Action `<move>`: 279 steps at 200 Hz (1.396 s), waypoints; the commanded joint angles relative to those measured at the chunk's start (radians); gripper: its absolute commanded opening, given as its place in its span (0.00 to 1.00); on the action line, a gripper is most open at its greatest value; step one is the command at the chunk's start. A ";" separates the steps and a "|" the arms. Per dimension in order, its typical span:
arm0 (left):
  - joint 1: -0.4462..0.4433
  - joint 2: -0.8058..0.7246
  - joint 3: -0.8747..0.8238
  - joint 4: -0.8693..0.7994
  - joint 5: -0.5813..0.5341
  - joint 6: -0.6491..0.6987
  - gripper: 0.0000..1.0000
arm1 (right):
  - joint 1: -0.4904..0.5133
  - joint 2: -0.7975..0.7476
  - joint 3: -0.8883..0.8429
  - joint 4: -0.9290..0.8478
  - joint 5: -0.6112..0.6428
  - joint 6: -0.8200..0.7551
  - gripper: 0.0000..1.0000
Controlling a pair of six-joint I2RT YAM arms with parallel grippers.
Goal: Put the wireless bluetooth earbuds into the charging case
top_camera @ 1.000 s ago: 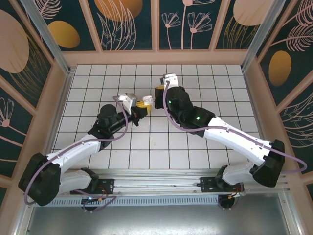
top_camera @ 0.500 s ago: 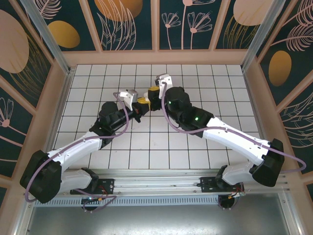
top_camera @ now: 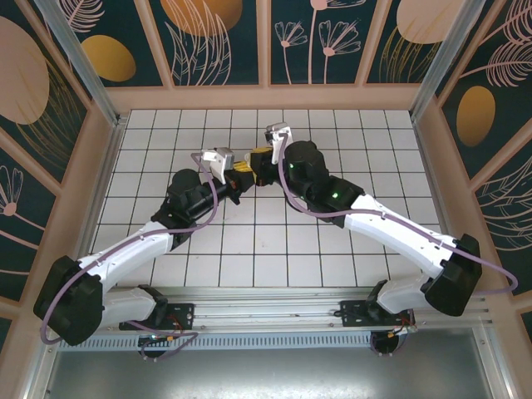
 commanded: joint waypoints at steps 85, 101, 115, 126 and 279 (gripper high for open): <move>-0.012 -0.015 0.027 -0.020 -0.005 -0.013 0.00 | -0.008 0.021 0.012 0.032 0.008 -0.066 0.07; -0.013 -0.012 0.028 -0.014 0.001 -0.022 0.00 | -0.010 0.021 0.011 0.046 0.013 -0.088 0.07; -0.016 -0.012 0.030 -0.009 0.006 -0.027 0.00 | -0.014 0.021 0.012 0.062 0.016 -0.107 0.07; -0.015 -0.014 0.029 -0.008 0.008 -0.031 0.00 | -0.019 0.021 0.012 0.069 0.016 -0.118 0.07; -0.017 -0.034 0.053 -0.011 0.033 -0.064 0.00 | -0.038 0.008 -0.079 0.168 -0.082 -0.221 0.07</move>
